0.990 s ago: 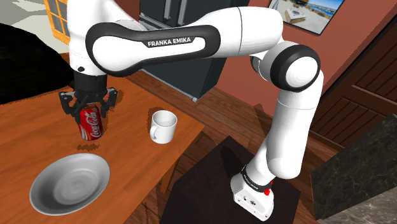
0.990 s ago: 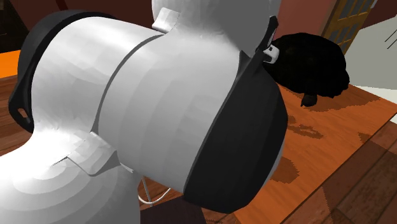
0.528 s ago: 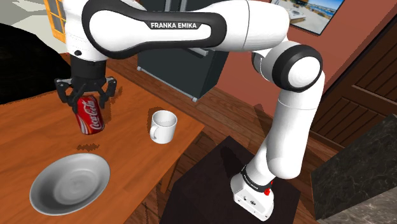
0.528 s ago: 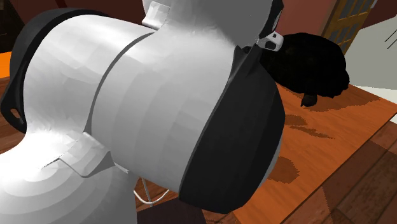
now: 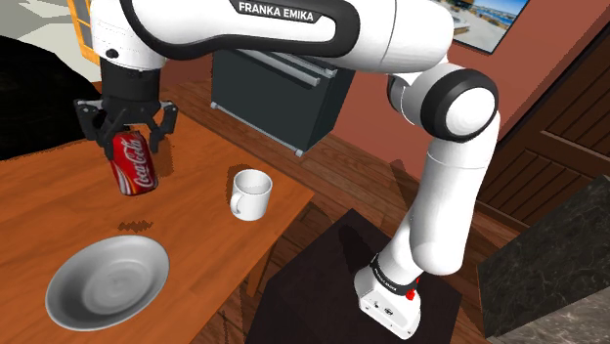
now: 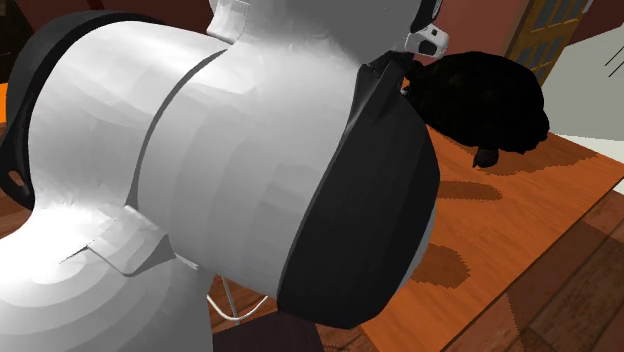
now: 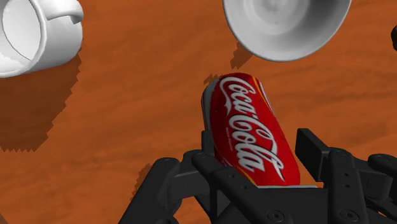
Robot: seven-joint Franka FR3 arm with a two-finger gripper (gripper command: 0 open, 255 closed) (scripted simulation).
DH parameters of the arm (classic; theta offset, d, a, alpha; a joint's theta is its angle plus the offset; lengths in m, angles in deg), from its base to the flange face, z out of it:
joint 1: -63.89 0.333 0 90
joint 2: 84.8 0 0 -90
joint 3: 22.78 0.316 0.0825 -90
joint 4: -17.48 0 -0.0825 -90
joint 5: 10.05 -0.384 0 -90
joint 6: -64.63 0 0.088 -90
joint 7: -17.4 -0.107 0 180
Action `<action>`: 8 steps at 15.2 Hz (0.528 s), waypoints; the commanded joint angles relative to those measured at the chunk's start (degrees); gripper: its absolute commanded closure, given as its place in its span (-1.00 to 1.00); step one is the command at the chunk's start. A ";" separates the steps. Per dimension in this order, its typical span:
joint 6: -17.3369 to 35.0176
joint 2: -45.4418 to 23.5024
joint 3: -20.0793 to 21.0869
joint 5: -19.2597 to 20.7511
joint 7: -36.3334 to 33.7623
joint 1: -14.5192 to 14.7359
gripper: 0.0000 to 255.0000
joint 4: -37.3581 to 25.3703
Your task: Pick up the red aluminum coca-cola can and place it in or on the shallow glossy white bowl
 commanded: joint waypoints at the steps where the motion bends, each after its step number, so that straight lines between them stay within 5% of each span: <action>1: -0.13 1.05 0.60 -0.16 -1.60 0.94 1.00 0.71; 8: -0.31 3.83 3.34 -0.01 -9.58 5.91 1.00 2.66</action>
